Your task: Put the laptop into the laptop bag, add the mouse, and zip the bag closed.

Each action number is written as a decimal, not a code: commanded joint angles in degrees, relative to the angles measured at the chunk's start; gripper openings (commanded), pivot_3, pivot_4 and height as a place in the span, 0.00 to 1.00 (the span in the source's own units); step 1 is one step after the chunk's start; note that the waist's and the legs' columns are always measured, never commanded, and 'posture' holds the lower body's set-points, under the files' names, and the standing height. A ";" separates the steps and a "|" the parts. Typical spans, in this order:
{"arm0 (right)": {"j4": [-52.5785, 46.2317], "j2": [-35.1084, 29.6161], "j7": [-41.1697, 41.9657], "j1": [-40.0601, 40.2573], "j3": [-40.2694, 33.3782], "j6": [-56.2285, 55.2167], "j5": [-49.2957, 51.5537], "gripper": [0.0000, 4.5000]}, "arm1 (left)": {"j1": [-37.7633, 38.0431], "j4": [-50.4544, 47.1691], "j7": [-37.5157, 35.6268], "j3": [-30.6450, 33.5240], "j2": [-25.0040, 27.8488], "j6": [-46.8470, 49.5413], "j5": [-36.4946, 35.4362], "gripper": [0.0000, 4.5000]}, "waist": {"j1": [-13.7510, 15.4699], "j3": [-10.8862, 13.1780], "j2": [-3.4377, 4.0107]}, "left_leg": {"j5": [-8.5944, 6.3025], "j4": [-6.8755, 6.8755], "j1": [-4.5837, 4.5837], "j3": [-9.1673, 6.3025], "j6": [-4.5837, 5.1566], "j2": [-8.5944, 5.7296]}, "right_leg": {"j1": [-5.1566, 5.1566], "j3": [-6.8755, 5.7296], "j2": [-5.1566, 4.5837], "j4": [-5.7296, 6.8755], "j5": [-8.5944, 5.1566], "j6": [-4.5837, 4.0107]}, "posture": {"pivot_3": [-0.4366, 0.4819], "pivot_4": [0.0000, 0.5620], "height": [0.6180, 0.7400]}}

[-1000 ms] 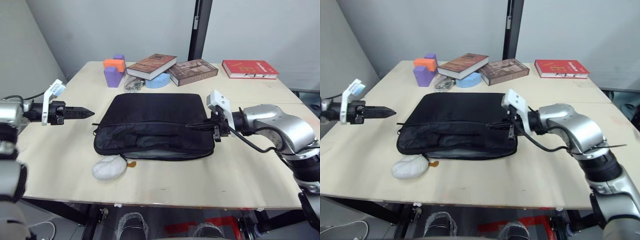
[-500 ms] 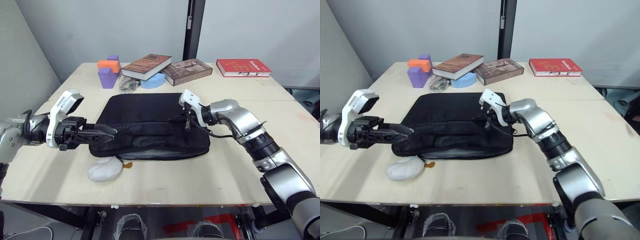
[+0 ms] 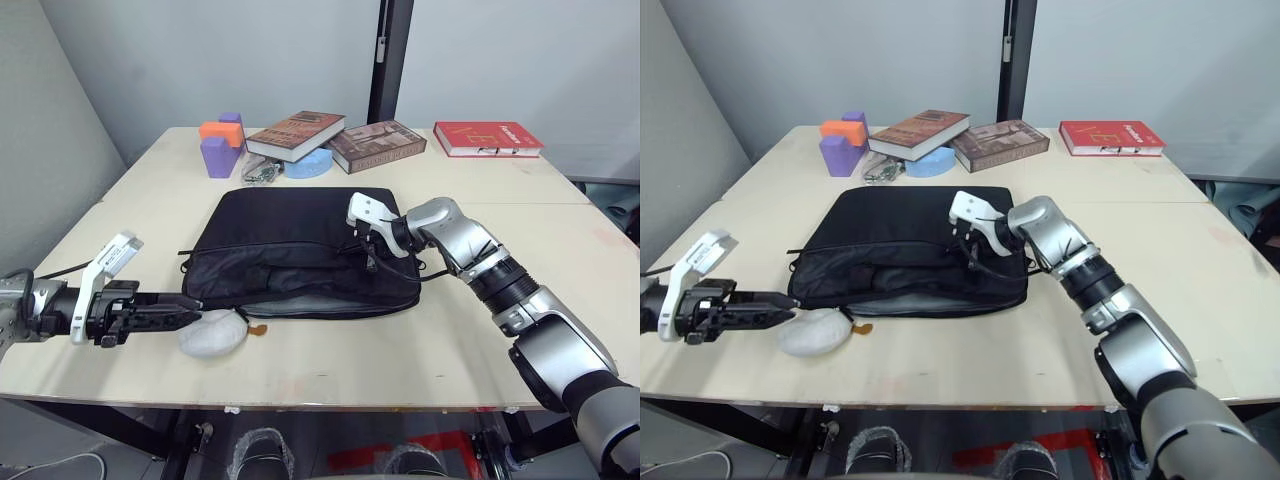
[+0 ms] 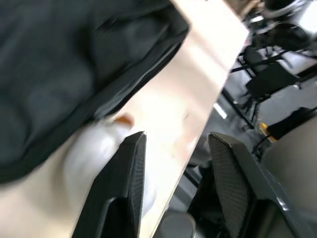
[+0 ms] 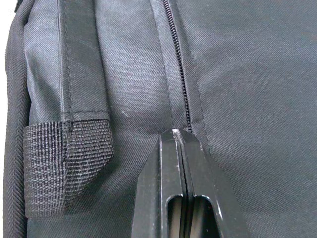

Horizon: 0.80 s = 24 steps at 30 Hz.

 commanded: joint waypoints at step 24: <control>-3.29 -0.57 0.98 2.73 -0.71 3.23 -2.22 0.00 | -7.37 1.60 5.32 -12.01 -8.45 -2.33 7.93 0.73 | 0.14 -0.05 -0.01 | 0.02 0.05 -0.04 -0.01 0.04 0.00 | -0.02 0.00 0.00 0.04 0.00 -0.01 | 0.48 0.27 0.73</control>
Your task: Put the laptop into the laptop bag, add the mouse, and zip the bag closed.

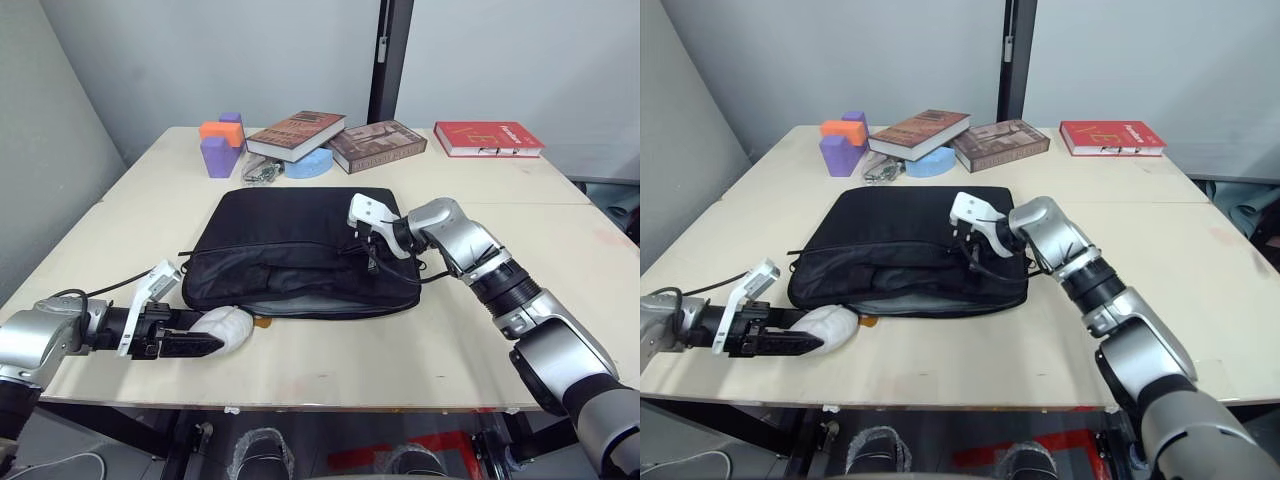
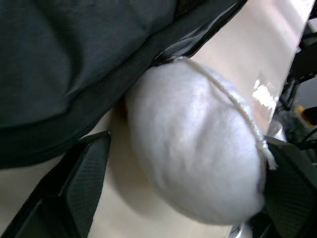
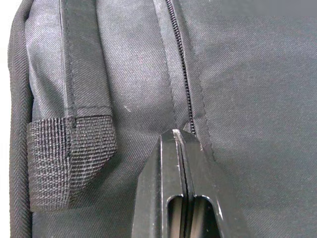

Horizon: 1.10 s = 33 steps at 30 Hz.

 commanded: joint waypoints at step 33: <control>0.22 0.58 0.97 2.39 3.61 2.15 -4.74 0.00 | -7.95 -11.15 12.89 -7.48 -15.81 8.35 -3.56 0.03 | 0.11 -0.35 0.01 | -0.02 0.04 0.41 0.01 0.00 -0.01 | 0.45 0.03 -0.01 0.02 0.00 0.00 | 0.48 0.27 0.73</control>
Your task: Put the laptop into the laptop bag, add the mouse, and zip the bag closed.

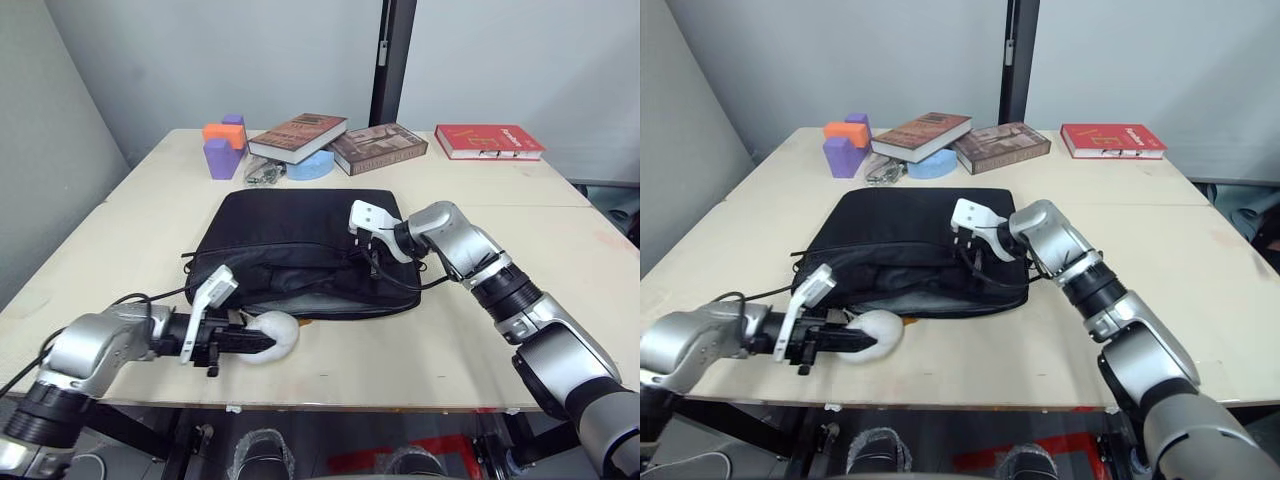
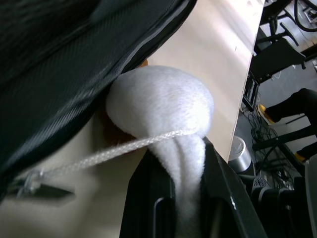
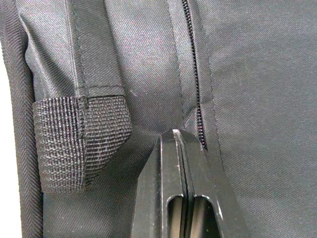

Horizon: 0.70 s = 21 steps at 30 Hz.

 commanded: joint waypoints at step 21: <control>0.26 1.67 1.00 1.79 1.52 2.87 -0.97 0.00 | -11.26 5.25 -4.39 -10.19 -11.03 -1.38 0.44 0.03 | -0.03 -0.07 0.03 | 0.00 -0.09 0.11 0.02 -0.01 -0.02 | 0.09 0.02 -0.01 -0.05 0.00 0.00 | 0.48 0.27 0.73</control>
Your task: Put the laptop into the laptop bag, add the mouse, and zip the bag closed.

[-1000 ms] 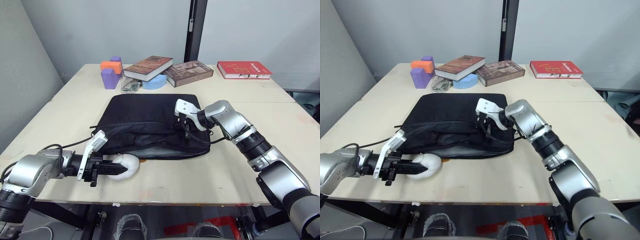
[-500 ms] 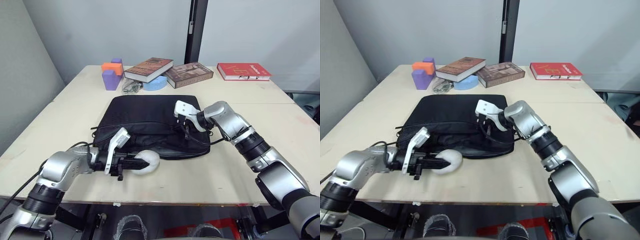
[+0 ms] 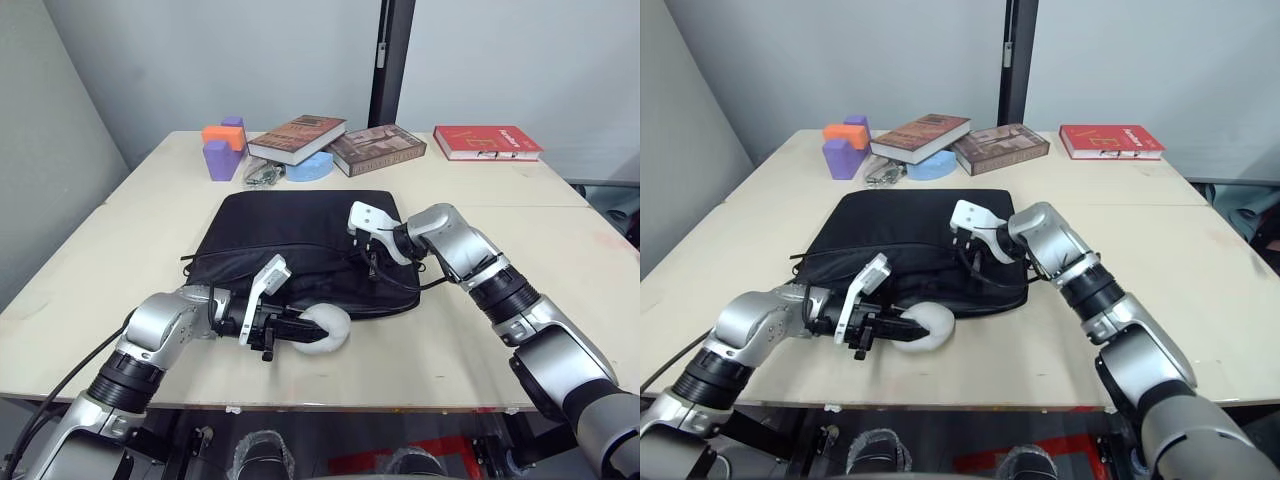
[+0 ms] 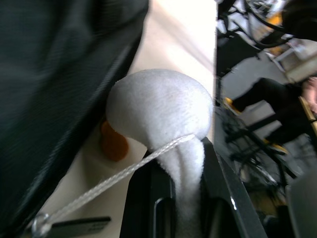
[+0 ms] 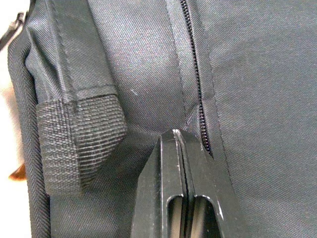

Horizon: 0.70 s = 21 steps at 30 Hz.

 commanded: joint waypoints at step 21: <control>-0.22 -0.08 0.97 1.79 1.09 1.09 -0.32 0.00 | 5.31 -8.10 -2.95 10.06 11.27 -1.46 -4.51 0.75 | -0.97 0.04 0.04 | -0.02 -0.18 0.00 0.02 -0.03 0.01 | -0.07 -0.02 0.01 -0.12 -0.02 -0.01 | 0.48 0.27 0.73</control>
